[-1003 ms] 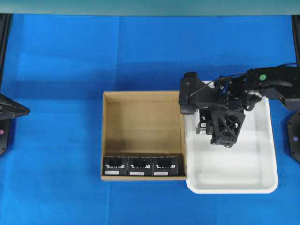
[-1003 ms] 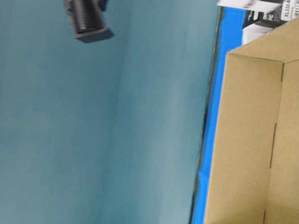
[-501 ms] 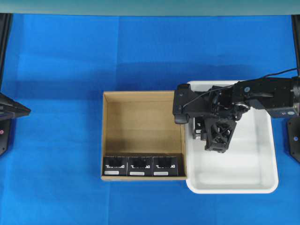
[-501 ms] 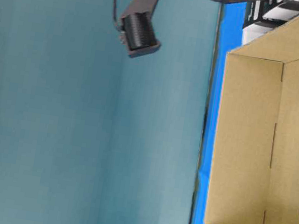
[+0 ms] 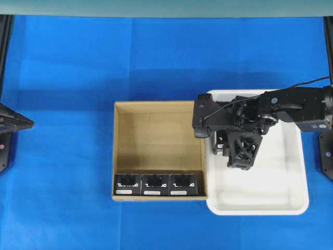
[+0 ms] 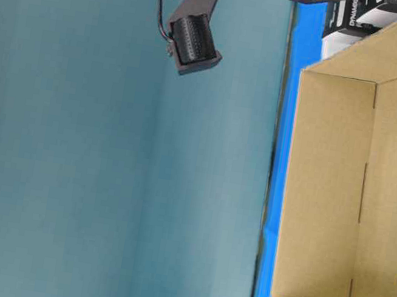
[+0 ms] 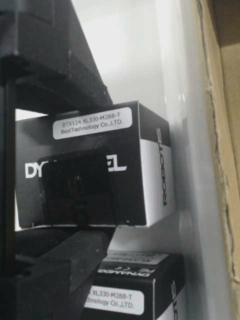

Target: Pick the box from inside the cardboard box.

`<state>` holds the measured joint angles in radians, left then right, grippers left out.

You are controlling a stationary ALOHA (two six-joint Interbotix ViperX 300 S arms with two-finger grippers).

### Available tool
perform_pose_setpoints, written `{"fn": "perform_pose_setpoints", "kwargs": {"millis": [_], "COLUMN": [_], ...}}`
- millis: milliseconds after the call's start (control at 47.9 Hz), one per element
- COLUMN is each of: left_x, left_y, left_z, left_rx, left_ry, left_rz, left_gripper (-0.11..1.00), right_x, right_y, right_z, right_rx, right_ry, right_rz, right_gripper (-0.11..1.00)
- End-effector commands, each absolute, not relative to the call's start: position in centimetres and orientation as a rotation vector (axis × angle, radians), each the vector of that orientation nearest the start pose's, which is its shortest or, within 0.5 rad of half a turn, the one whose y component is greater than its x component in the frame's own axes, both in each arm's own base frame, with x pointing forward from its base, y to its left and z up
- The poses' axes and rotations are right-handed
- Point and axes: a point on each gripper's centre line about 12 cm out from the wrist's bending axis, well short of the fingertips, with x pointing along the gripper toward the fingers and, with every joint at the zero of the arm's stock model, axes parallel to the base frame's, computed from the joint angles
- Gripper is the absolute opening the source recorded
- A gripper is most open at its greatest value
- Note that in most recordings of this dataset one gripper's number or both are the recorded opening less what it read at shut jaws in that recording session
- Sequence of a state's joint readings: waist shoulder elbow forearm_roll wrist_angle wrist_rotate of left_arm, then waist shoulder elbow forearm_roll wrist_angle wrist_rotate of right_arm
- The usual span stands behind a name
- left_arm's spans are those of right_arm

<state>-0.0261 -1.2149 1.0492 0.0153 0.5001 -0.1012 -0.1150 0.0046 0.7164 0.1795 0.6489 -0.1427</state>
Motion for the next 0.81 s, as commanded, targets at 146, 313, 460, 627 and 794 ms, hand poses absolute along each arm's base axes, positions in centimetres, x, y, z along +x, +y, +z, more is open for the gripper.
{"fn": "perform_pose_setpoints", "kwargs": {"millis": [146,313,460,627,794], "left_x": [15.0,15.0,15.0,15.0,15.0], "left_y": [-0.3,-0.3,-0.3,-0.3,-0.3], "left_z": [30.7,30.6,30.7,30.6,30.7], "left_rx": [-0.079,-0.082,-0.081,-0.082,-0.079], "left_ry": [0.318,0.324,0.321,0.324,0.322], "left_rz": [-0.002,-0.002,-0.002,-0.002,-0.002], "left_gripper": [-0.06,-0.06,-0.06,-0.06,-0.06], "right_x": [31.4,32.0,32.6,32.6,32.4], "right_y": [-2.1,-2.1,-2.2,-2.1,-2.1], "right_z": [11.5,12.2,14.1,16.9,20.0], "right_rx": [0.160,0.160,0.159,0.182,0.196], "right_ry": [1.346,1.319,1.275,1.240,1.178], "right_rz": [-0.009,-0.010,-0.009,-0.017,-0.023], "right_gripper": [0.90,0.94,0.93,0.93,0.93]}}
